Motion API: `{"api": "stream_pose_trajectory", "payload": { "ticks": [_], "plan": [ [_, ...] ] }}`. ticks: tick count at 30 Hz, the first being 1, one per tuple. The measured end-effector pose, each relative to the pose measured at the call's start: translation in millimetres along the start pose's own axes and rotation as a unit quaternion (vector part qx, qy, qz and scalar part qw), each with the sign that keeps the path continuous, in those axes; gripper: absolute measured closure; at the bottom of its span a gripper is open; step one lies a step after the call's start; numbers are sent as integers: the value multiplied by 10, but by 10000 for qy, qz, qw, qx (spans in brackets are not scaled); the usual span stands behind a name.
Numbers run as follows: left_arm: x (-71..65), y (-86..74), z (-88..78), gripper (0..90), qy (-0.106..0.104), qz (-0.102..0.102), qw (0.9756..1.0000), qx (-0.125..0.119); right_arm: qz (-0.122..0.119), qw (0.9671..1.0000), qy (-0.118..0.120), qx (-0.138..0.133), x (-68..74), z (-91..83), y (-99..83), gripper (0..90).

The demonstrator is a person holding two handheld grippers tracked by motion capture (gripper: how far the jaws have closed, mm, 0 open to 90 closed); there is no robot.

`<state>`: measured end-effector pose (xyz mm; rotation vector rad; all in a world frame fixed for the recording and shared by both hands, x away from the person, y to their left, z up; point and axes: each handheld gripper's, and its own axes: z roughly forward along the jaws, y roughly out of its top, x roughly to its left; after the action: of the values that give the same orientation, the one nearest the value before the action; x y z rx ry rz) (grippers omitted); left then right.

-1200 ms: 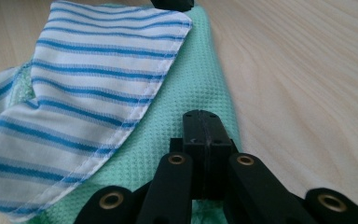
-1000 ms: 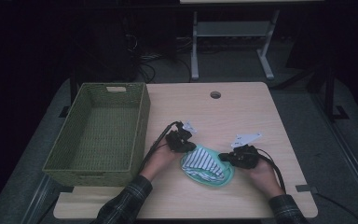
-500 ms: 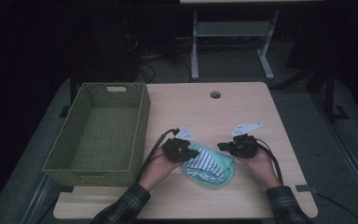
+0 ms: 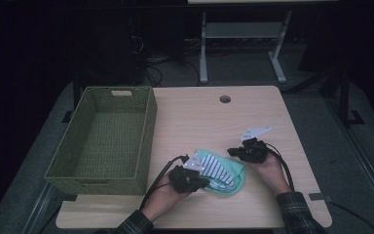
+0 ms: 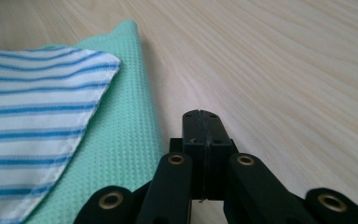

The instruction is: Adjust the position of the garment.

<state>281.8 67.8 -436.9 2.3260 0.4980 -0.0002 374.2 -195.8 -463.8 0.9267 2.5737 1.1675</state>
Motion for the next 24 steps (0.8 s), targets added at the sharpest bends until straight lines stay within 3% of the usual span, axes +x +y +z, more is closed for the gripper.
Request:
{"api": "stream_pose_trajectory", "payload": {
  "ticks": [7,16,18,24],
  "plan": [
    [-68,-29,142,895,-258,33,9993,282,37,10000,13,72,-9,8,-24,898],
    [-61,-44,240,895,-131,96,9987,486,-175,9994,151,255,42,84,-40,898],
    [-52,-44,250,895,-96,173,9982,571,-141,9994,188,256,51,84,-40,898],
    [-9,-47,225,895,25,128,9984,547,-129,9992,227,288,72,56,-55,898]
  ]
}}
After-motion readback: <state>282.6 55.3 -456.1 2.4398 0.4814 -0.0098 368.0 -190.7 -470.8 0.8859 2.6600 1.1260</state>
